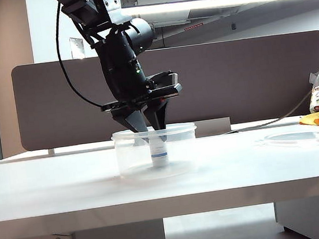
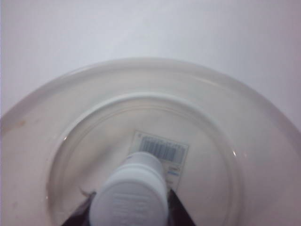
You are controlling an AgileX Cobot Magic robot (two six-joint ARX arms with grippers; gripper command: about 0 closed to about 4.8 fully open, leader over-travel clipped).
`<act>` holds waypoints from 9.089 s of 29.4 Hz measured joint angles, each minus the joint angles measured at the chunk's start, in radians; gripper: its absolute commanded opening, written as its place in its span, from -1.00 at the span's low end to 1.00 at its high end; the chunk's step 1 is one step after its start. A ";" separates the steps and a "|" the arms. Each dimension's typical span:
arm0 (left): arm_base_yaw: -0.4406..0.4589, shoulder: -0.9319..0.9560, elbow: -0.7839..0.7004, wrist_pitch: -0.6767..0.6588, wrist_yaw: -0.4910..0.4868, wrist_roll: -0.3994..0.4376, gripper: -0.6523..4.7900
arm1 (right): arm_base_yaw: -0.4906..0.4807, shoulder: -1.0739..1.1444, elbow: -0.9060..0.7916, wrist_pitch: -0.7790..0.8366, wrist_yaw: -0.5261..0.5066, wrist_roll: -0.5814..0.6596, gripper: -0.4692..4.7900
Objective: Remove the lid of the round box, pick up the small white medicine bottle inside, and place it on the table.
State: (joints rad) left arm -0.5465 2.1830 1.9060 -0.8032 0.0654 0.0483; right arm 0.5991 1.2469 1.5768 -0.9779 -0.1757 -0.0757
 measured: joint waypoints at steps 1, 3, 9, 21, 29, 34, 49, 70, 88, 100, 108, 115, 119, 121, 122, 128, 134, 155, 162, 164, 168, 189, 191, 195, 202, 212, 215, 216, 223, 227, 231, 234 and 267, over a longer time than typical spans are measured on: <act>0.000 0.000 0.000 0.000 0.000 0.000 -0.11 | 0.000 0.000 0.000 0.000 0.000 0.000 -0.83; 0.000 0.000 0.000 0.000 0.000 0.000 -0.11 | 0.000 0.000 0.000 0.000 0.000 0.000 -0.83; 0.000 -0.001 0.010 -0.016 -0.013 0.000 -0.11 | 0.000 0.000 0.000 0.000 0.000 0.000 -0.83; 0.000 -0.004 0.270 -0.177 -0.041 0.000 -0.11 | 0.000 0.000 0.000 0.000 0.000 0.000 -0.82; 0.030 -0.010 0.384 -0.204 -0.099 0.000 -0.12 | 0.000 0.000 0.000 -0.026 0.000 0.000 -0.82; 0.089 -0.006 0.381 -0.234 -0.112 -0.011 -0.12 | 0.000 0.000 -0.001 -0.045 0.000 -0.001 -0.82; 0.241 0.038 0.378 -0.301 -0.091 -0.057 -0.12 | 0.000 0.000 -0.001 -0.045 0.000 -0.001 -0.82; 0.241 0.201 0.374 -0.286 -0.027 -0.061 -0.05 | 0.000 0.000 -0.001 -0.045 0.000 0.003 -0.82; 0.240 0.201 0.409 -0.319 -0.060 -0.065 0.74 | 0.000 0.000 -0.001 -0.045 0.000 0.003 -0.82; 0.241 -0.120 0.497 -0.324 -0.069 -0.086 0.72 | -0.059 -0.093 -0.002 0.043 0.068 -0.061 -0.82; 0.241 -0.428 0.455 -0.463 -0.104 -0.066 0.70 | -0.332 -0.270 -0.135 0.085 0.038 -0.052 -0.82; 0.240 -0.710 0.155 -0.457 -0.111 -0.066 0.69 | -0.468 -0.495 -0.555 0.218 -0.103 -0.007 -0.82; 0.240 -0.922 -0.166 -0.364 -0.109 -0.095 0.69 | -0.470 -0.611 -0.735 0.282 -0.109 0.025 -0.82; 0.240 -1.041 -0.356 -0.229 -0.102 -0.121 0.69 | -0.470 -0.658 -0.821 0.314 -0.109 0.043 -0.82; 0.240 -1.093 -0.443 -0.172 -0.097 -0.133 0.69 | -0.470 -0.675 -0.850 0.326 -0.109 0.048 -0.82; 0.240 -1.378 -0.967 0.140 -0.045 -0.209 0.69 | -0.470 -0.780 -0.982 0.423 -0.110 0.053 -0.82; 0.239 -1.560 -1.370 0.319 0.000 -0.286 0.69 | -0.470 -0.809 -1.101 0.455 -0.110 0.064 -0.82; 0.239 -1.644 -1.787 0.830 -0.107 -0.289 0.20 | -0.469 -0.809 -1.404 0.774 -0.109 0.257 -0.83; 0.239 -1.644 -1.844 0.856 -0.130 -0.284 -0.18 | -0.469 -0.810 -1.514 0.894 -0.108 0.260 -0.82; 0.239 -1.644 -1.853 0.861 -0.129 -0.267 -0.24 | -0.469 -0.810 -1.546 0.917 -0.108 0.260 -0.82; 0.239 -1.644 -1.865 0.860 -0.131 -0.204 -0.39 | -0.469 -0.808 -1.568 0.892 -0.080 0.267 -0.82; 0.239 -1.644 -1.899 0.910 -0.200 -0.086 -0.58 | -0.470 -0.809 -1.568 0.981 -0.071 0.270 -0.82; 0.239 -1.644 -1.899 0.920 -0.200 -0.086 -0.58 | -0.470 -0.809 -1.568 0.988 -0.073 0.270 -0.82; 0.239 -1.644 -1.899 0.919 -0.200 -0.086 -0.57 | -0.470 -0.810 -1.568 0.990 -0.073 0.270 -0.82; 0.239 -1.644 -1.899 0.919 -0.200 -0.086 -0.57 | -0.470 -0.810 -1.568 0.990 -0.074 0.270 -0.82; 0.332 -1.883 -1.899 0.861 -0.185 -0.073 -0.57 | -0.469 -0.809 -1.568 0.990 -0.076 0.270 -0.82; 0.486 -2.003 -1.897 0.829 -0.133 -0.095 -0.57 | -0.469 -0.809 -1.568 0.990 -0.075 0.270 -0.82; 0.529 -2.022 -1.897 0.811 -0.105 -0.101 -0.57 | -0.469 -0.809 -1.568 0.990 -0.075 0.270 -0.82; 0.660 -2.129 -1.898 0.656 0.002 -0.069 -0.57 | -0.469 -0.809 -1.568 0.991 -0.076 0.270 -0.82; 0.645 -2.185 -1.897 0.645 0.001 -0.051 -0.57 | -0.469 -0.809 -1.568 0.990 -0.075 0.270 -0.82; 0.635 -2.181 -1.896 0.641 -0.002 -0.048 -0.57 | -0.470 -0.809 -1.568 0.991 -0.075 0.270 -0.82; 0.624 -2.180 -1.896 0.639 -0.001 -0.048 -0.57 | -0.470 -0.809 -1.568 0.991 -0.076 0.270 -0.82; 0.624 -2.180 -1.896 0.639 -0.002 -0.050 -0.57 | -0.539 -1.094 -1.568 1.006 0.130 0.129 -0.82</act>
State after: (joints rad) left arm 0.0780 0.0029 0.0097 -0.1638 0.0639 -0.0017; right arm 0.0597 0.1524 0.0090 0.0277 -0.0460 0.0528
